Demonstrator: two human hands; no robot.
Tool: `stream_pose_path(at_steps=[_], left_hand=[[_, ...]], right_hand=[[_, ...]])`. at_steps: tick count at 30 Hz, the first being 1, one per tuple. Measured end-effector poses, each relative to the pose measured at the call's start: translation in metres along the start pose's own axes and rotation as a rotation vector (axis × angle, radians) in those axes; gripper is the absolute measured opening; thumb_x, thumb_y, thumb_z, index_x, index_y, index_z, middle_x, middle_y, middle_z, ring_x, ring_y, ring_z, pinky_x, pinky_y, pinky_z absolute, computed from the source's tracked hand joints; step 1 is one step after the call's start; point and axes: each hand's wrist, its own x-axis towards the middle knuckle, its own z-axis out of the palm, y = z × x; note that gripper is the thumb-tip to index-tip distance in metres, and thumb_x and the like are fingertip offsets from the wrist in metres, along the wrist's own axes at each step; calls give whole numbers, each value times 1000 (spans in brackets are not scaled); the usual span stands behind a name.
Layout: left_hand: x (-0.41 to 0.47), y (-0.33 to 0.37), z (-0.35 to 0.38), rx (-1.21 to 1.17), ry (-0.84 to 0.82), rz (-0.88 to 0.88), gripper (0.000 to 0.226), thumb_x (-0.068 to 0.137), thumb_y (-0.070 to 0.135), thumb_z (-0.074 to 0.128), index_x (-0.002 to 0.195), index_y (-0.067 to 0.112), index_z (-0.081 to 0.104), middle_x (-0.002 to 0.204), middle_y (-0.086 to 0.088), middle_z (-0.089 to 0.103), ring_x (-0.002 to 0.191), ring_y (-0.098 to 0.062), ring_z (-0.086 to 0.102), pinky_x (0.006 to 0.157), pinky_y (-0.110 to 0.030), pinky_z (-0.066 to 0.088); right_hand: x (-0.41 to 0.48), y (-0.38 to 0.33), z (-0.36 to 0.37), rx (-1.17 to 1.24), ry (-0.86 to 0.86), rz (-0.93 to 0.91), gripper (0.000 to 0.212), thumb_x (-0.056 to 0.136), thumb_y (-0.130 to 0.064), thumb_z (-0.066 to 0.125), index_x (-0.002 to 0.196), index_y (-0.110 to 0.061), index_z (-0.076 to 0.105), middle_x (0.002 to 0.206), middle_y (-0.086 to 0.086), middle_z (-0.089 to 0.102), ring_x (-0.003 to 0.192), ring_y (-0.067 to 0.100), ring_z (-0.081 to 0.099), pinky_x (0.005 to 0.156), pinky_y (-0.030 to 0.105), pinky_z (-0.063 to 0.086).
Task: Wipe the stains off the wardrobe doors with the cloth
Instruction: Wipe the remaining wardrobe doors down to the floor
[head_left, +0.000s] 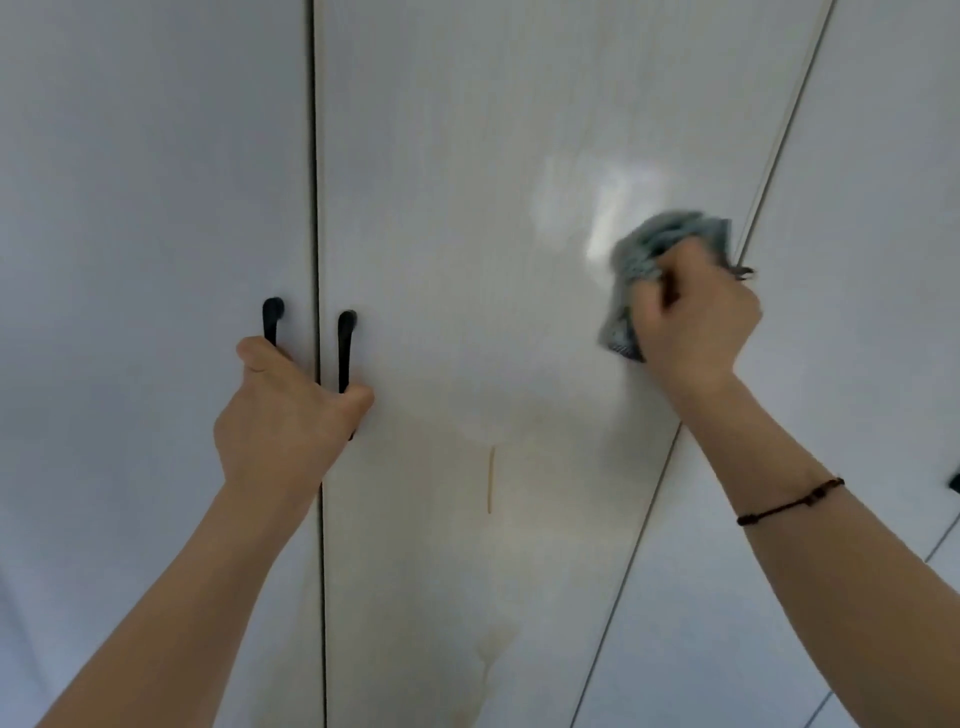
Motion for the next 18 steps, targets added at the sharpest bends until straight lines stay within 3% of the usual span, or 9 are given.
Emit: stream_pose_path(at_steps=[3, 5, 8, 10, 12, 16, 18], left_hand=[[0, 3, 1, -20, 11, -6, 54, 69, 35, 69, 103, 13, 33, 74, -7, 57, 56, -26, 57, 54, -33, 47], [1, 4, 1, -29, 13, -17, 54, 69, 34, 69, 105, 13, 34, 76, -7, 57, 58, -26, 58, 55, -32, 45], [-3, 6, 0, -41, -1, -11, 55, 70, 33, 70, 107, 12, 35, 76, -5, 56, 59, -24, 57, 55, -31, 41], [-6, 7, -3, -47, -9, -10, 55, 71, 33, 70, 107, 12, 35, 76, -3, 54, 60, -23, 56, 54, -31, 39], [-6, 7, -4, -43, -4, -13, 54, 70, 33, 70, 107, 13, 35, 76, -3, 54, 60, -23, 56, 54, -31, 39], [-7, 4, -5, -47, 2, -15, 53, 69, 35, 68, 106, 14, 36, 78, -5, 57, 61, -24, 58, 55, -33, 44], [-7, 3, -3, -41, 7, -14, 54, 69, 36, 68, 107, 14, 36, 77, -5, 57, 61, -24, 58, 55, -33, 43]], right_hand=[[-34, -2, 7, 85, 94, 315, 11, 85, -23, 50, 76, -20, 44, 60, 0, 51, 52, 23, 47, 50, 31, 34], [-105, -11, 19, 113, -10, 191, 13, 81, -22, 53, 70, -15, 50, 56, 2, 50, 48, 23, 46, 48, 25, 29], [-213, -14, 18, 71, -344, -148, 7, 72, -16, 63, 65, -16, 61, 52, 0, 47, 45, 21, 47, 41, 24, 32], [-225, -6, 10, 80, -423, -263, 6, 74, -18, 63, 68, -17, 63, 52, 0, 49, 43, 21, 49, 39, 25, 34], [-178, 2, 4, 58, -358, -169, 11, 80, -23, 56, 72, -17, 61, 54, 0, 51, 44, 24, 49, 43, 23, 32], [-58, 18, -11, 94, -31, 238, 9, 86, -18, 52, 80, -21, 45, 61, -3, 48, 52, 23, 43, 56, 30, 25], [-52, 21, -7, 99, 41, 254, 11, 85, -19, 52, 79, -22, 43, 62, -3, 47, 53, 21, 41, 57, 29, 25]])
